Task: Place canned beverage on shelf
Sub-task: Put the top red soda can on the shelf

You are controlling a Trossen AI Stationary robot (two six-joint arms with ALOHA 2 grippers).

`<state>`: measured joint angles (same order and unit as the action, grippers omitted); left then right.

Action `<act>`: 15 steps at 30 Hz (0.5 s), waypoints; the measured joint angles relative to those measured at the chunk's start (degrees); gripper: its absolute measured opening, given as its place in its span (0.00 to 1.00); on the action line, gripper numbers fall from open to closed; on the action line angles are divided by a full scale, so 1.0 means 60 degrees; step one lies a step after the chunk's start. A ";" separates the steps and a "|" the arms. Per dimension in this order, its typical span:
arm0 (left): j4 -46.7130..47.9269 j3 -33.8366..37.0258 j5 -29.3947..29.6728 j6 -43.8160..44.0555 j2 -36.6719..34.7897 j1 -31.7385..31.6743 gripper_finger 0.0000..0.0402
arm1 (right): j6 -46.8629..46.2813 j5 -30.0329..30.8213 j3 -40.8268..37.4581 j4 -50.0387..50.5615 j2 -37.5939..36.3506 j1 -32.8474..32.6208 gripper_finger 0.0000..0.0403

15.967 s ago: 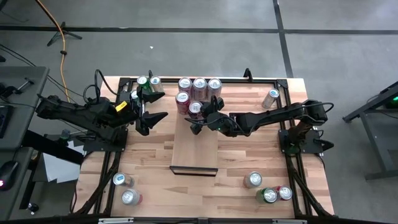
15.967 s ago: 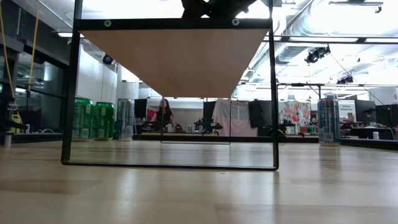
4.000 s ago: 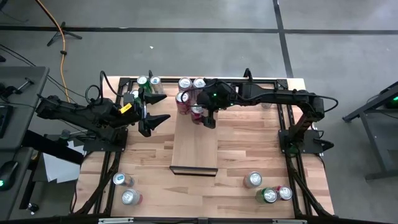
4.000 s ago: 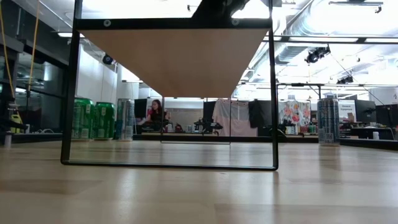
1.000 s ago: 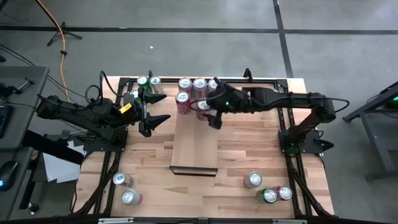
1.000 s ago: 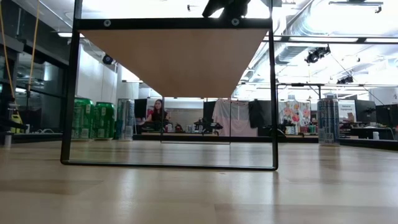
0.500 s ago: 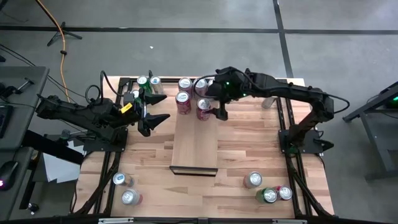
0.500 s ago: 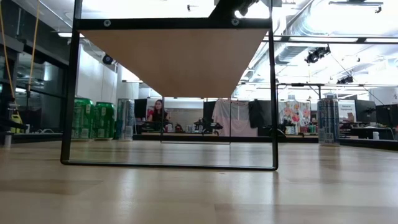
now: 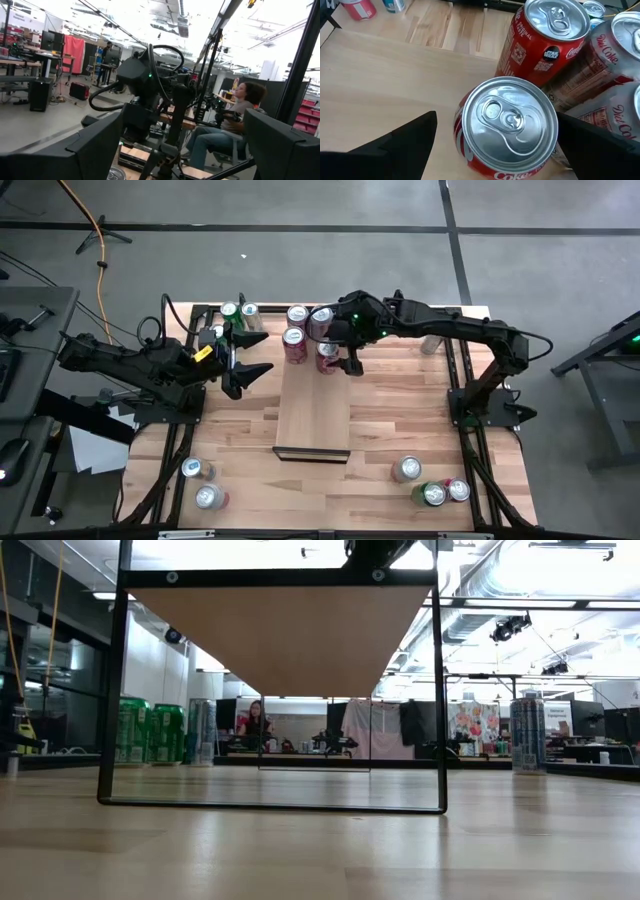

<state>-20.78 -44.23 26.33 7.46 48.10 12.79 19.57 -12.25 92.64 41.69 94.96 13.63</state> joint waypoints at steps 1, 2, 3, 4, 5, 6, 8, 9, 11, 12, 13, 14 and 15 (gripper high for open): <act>0.0000 0.0000 0.0000 0.0015 0.0000 0.0000 0.87 | 0.0000 0.0000 0.0000 0.0000 0.0000 0.0000 0.95; 0.0000 0.0000 0.0000 0.0074 0.0000 -0.0001 0.87 | -0.0001 0.0000 0.0000 0.0000 0.0000 0.0000 0.95; 0.0000 0.0000 0.0000 0.0132 0.0000 -0.0001 0.87 | -0.0010 0.0000 0.0000 0.0000 0.0000 -0.0010 0.95; 0.0003 0.0000 0.0000 0.0159 0.0000 -0.0001 0.87 | -0.0032 0.0004 0.0000 0.0000 0.0000 -0.0022 0.94; 0.0004 0.0000 0.0000 0.0160 0.0000 0.0000 0.87 | -0.0082 0.0004 0.0000 0.0000 0.0000 -0.0023 0.94; 0.0004 0.0000 0.0000 0.0160 0.0000 -0.0003 0.87 | -0.0181 0.0007 0.0000 -0.0004 0.0000 -0.0034 0.93; 0.0007 0.0000 0.0000 0.0160 0.0000 0.0000 0.87 | -0.0259 0.0043 0.0000 -0.0011 0.0000 -0.0044 0.90; 0.0007 0.0000 0.0000 0.0160 0.0000 0.0000 0.87 | -0.0266 0.0124 0.0000 -0.0011 0.0000 -0.0064 0.87; 0.0007 0.0000 0.0000 0.0159 0.0000 -0.0003 0.87 | -0.0389 0.0465 0.0000 -0.0007 0.0000 -0.0134 0.81; 0.0007 0.0000 0.0003 0.0158 0.0003 -0.0003 0.87 | -0.0495 0.0623 0.0000 -0.0009 -0.0004 -0.0170 0.77; 0.0007 0.0000 0.0000 0.0160 0.0001 -0.0001 0.87 | -0.0572 0.0778 0.0000 -0.0011 -0.0005 -0.0212 0.73; 0.0007 0.0000 0.0002 0.0159 0.0000 -0.0001 0.87 | -0.0694 0.0912 0.0000 -0.0012 -0.0011 -0.0258 0.69; 0.0007 0.0000 0.0000 0.0158 0.0000 0.0000 0.87 | -0.0795 0.1014 0.0004 -0.0017 -0.0015 -0.0299 0.67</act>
<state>-20.73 -44.23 26.33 8.42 48.10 12.80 14.80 -6.17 92.66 41.59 94.87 11.83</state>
